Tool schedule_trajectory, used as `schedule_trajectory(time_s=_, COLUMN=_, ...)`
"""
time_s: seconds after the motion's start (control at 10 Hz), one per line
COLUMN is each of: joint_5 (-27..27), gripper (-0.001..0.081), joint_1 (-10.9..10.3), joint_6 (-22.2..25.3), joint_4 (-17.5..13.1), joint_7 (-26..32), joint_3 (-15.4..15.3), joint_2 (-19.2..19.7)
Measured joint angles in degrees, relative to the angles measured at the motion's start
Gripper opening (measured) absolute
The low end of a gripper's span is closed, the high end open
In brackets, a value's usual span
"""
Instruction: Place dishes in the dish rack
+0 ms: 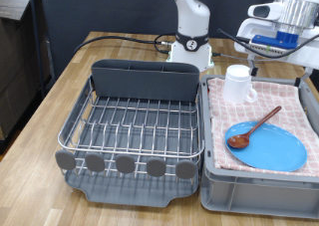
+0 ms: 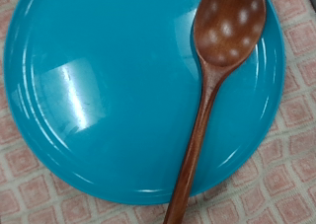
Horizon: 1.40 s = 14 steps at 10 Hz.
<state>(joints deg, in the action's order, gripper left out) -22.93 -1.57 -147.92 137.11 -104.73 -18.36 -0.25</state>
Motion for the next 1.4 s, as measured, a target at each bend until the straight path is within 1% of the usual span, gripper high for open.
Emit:
schedule_trajectory(time_s=0.3, joint_5=-4.85, gripper=0.0803, joint_1=-0.01, joint_6=-4.26, joint_4=0.96, joint_7=-5.40, joint_3=1.24, joint_2=3.90)
schedule_trajectory(time_s=0.5, joint_5=-6.92, gripper=0.0803, joint_1=-0.05, joint_6=-5.52, joint_4=1.15, joint_7=-8.11, joint_3=1.67, joint_2=6.09)
schedule_trajectory(time_s=0.8, joint_5=-8.10, gripper=0.0803, joint_1=-0.07, joint_6=-6.49, joint_4=0.76, joint_7=-9.35, joint_3=1.99, joint_2=8.43)
schedule_trajectory(time_s=1.1, joint_5=-8.35, gripper=0.0803, joint_1=-0.08, joint_6=-6.54, joint_4=-0.81, joint_7=-10.08, joint_3=2.12, joint_2=10.92)
schedule_trajectory(time_s=1.4, joint_5=-8.43, gripper=0.0803, joint_1=-0.56, joint_6=-6.40, joint_4=-2.15, joint_7=-12.33, joint_3=2.55, joint_2=13.40)
